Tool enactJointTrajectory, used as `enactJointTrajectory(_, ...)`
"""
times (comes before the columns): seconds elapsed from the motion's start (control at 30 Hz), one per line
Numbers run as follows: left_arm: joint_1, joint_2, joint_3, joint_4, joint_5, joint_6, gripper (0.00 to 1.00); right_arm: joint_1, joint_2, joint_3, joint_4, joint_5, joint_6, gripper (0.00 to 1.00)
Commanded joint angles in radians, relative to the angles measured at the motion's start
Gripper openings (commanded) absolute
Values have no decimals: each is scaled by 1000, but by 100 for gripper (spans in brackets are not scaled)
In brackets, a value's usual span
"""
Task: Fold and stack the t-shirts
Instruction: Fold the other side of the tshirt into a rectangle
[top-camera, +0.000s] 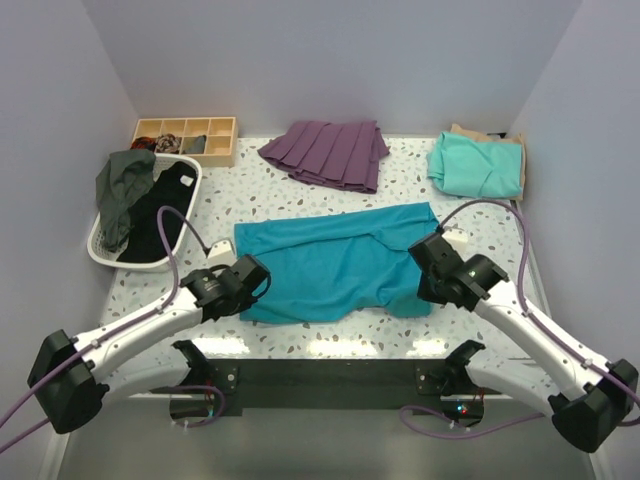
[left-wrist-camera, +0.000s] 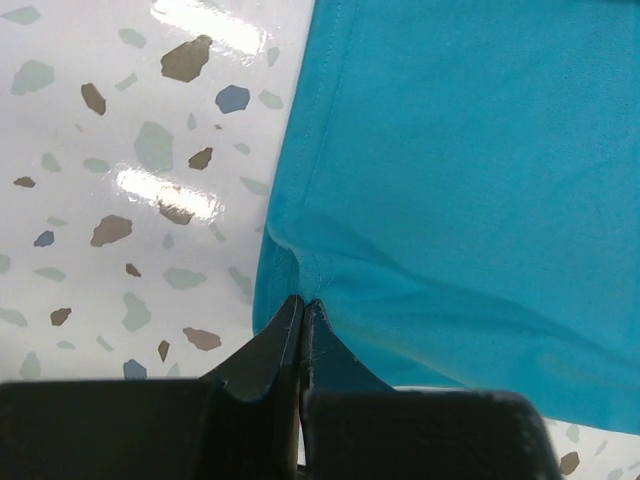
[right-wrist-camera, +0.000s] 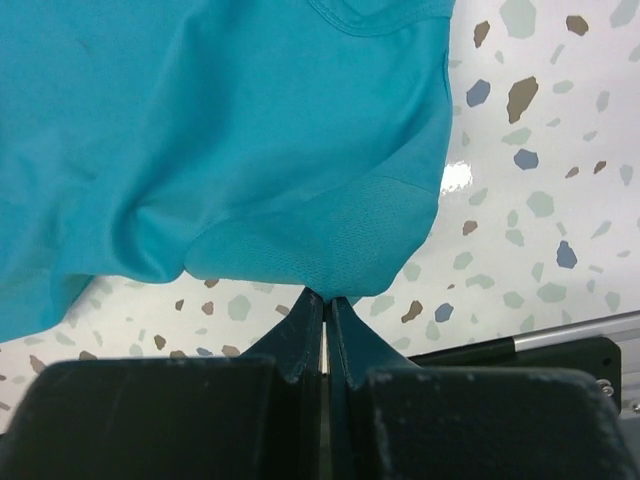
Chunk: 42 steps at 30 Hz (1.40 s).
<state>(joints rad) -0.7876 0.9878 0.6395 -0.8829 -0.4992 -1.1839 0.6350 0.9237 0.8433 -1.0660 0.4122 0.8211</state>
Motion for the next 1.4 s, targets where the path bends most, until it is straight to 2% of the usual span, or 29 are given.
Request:
enactJointTrajectory(0.0, 10, 69, 58, 117, -30, 52, 0, 2, 67, 71, 77, 65, -77, 0)
enactJointTrajectory(0.2, 68, 123, 83, 194, -7, 133, 0, -4, 176, 102, 135, 80, -145, 0)
enactJointTrajectory(0.43, 200, 150, 83, 272, 51, 227, 0, -50, 289, 178, 184, 83, -247, 1)
enactJointTrajectory(0.63, 212, 176, 95, 280, 117, 259, 0, -112, 348, 221, 199, 5, -315, 0)
enactJointTrajectory(0.93, 211, 29, 9, 207, 330, 271, 0, -110, 242, 117, 163, -110, -284, 0)
enactJointTrajectory(1.17, 205, 28, -12, 30, 330, 224, 0, -112, 140, 43, 136, -219, -235, 0)
enactJointTrajectory(1.37, 202, 22, -26, -74, 343, 204, 0, -110, 80, 37, 63, -237, -197, 0)
